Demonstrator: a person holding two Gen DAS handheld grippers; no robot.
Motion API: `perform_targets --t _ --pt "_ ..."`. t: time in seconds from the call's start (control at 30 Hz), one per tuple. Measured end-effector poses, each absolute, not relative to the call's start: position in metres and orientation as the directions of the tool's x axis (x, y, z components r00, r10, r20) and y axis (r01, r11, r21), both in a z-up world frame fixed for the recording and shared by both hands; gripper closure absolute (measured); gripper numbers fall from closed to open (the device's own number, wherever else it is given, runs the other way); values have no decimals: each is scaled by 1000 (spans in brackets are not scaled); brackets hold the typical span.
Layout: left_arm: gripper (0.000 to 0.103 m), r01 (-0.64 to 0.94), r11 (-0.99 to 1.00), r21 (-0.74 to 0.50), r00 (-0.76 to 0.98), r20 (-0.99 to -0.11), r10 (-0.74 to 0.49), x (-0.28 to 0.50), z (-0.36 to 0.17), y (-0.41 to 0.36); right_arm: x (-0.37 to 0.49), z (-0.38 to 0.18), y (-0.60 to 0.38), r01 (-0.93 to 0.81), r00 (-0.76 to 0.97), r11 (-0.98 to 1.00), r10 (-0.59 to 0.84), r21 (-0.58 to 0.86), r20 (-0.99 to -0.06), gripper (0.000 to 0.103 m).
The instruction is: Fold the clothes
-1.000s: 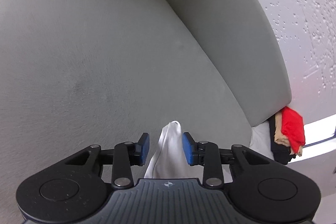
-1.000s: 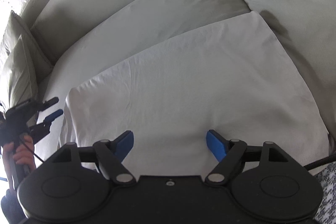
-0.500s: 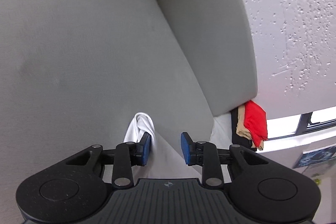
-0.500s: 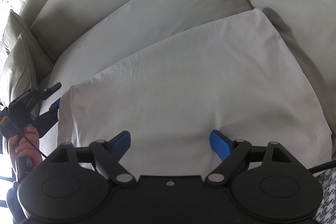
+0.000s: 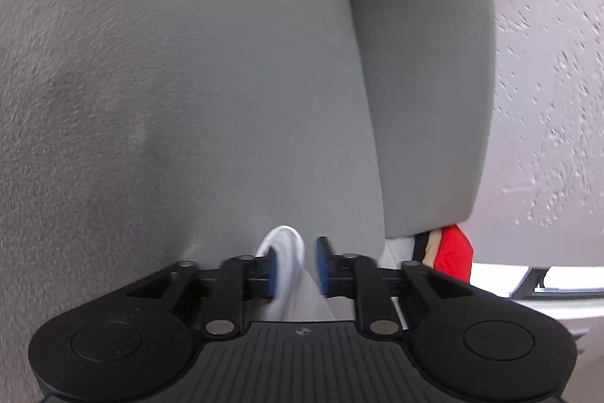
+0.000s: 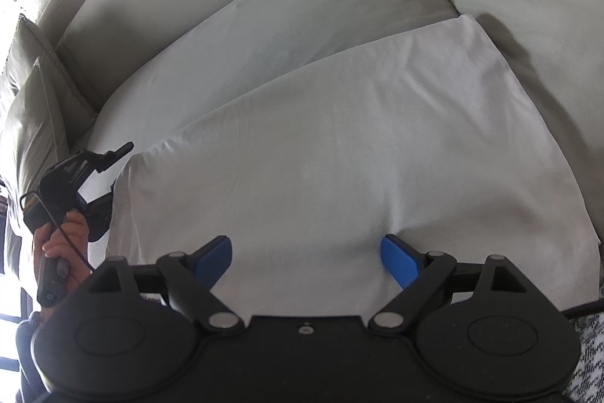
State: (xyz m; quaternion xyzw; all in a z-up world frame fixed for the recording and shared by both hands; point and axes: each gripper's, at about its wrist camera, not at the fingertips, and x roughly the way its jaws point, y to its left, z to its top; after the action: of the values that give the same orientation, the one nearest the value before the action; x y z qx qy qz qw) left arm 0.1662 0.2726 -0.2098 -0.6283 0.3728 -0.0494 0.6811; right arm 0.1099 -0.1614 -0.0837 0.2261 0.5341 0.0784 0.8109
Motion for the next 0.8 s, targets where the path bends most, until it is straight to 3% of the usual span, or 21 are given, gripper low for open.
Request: perform_targets --t 0.23,0.4,0.47,0.53,0.57,0.6,0.8 --pt "103 -462 312 -831 725 -556 -407 156 -192 271 110 -84 -162 105 419 889 366 445 -831 13" --pt "103 -557 503 -661 723 -684 -99 130 -153 279 110 -86 -163 114 427 873 387 473 -817 13" --pt "103 -539 498 -680 744 -661 -98 118 -146 282 107 -83 -165 109 435 867 397 485 -808 13" --pt "88 -503 508 -699 754 -642 -138 107 -140 274 104 -80 -168 103 444 861 407 497 -798 13" --pt "71 -488 536 -689 744 -650 -157 103 -136 265 103 -78 -169 100 448 858 412 503 -793 13" --pt "64 -472 563 -678 733 -657 -176 99 -131 255 101 -77 -171 98 453 855 417 509 -788 13" --pt "64 -391 737 -551 664 -723 -189 42 -92 211 89 -61 -181 63 487 839 447 541 -750 21"
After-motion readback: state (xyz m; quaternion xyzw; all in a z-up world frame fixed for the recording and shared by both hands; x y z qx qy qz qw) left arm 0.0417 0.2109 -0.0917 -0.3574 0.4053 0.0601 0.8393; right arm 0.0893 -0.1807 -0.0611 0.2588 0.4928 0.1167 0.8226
